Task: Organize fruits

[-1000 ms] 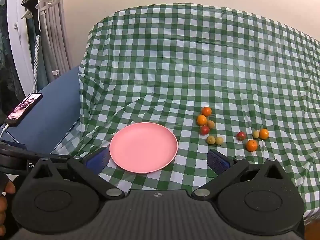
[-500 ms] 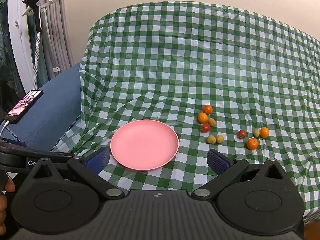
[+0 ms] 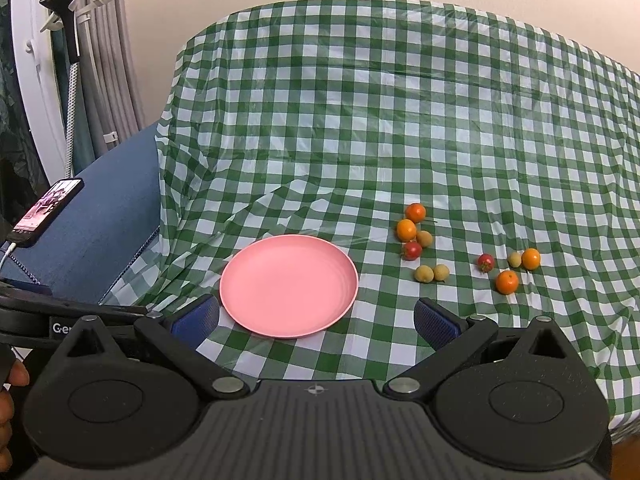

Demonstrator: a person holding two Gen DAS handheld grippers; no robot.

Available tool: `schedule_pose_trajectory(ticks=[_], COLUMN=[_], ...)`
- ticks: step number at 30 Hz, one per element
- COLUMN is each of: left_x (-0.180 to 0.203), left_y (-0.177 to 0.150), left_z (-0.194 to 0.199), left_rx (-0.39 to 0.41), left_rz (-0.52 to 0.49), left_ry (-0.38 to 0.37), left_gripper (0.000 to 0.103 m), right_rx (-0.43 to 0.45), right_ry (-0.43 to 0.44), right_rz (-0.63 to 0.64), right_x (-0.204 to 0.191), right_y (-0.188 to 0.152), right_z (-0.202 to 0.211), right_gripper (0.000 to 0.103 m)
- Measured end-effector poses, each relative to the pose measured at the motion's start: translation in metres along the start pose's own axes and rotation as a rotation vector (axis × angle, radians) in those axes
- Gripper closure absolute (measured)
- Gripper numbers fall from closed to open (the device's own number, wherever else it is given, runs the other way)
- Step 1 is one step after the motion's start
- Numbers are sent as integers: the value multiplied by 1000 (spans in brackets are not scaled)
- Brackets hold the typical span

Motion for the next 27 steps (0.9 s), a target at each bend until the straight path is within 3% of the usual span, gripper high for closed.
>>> schedule_pose_trajectory(ticks=[10, 19, 27], left_x=[7, 12, 24], left_y=[1, 1, 3], left_z=[-10, -20, -24], left_rx=[-17, -41, -37], left_rz=[-27, -40, -61], left_ry=[5, 1, -14], left_gripper=[0, 0, 0], right_rx=[37, -34, 35], right_ry=[27, 54, 21], right_rz=[-71, -86, -104], right_x=[6, 14, 23], right_y=[-3, -5, -8], right_z=[-15, -24, -31], right_gripper=[0, 0, 0])
Point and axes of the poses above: each gripper's, at about its wrist camera, not at the fingertips, and z roughly against the way its jaws point, x to its right, y to its top, the point moved 1 cm from there along -z, roughly the way its jaws point, and after that the axes turned 15 degrees about z, right-handed, at the moved point
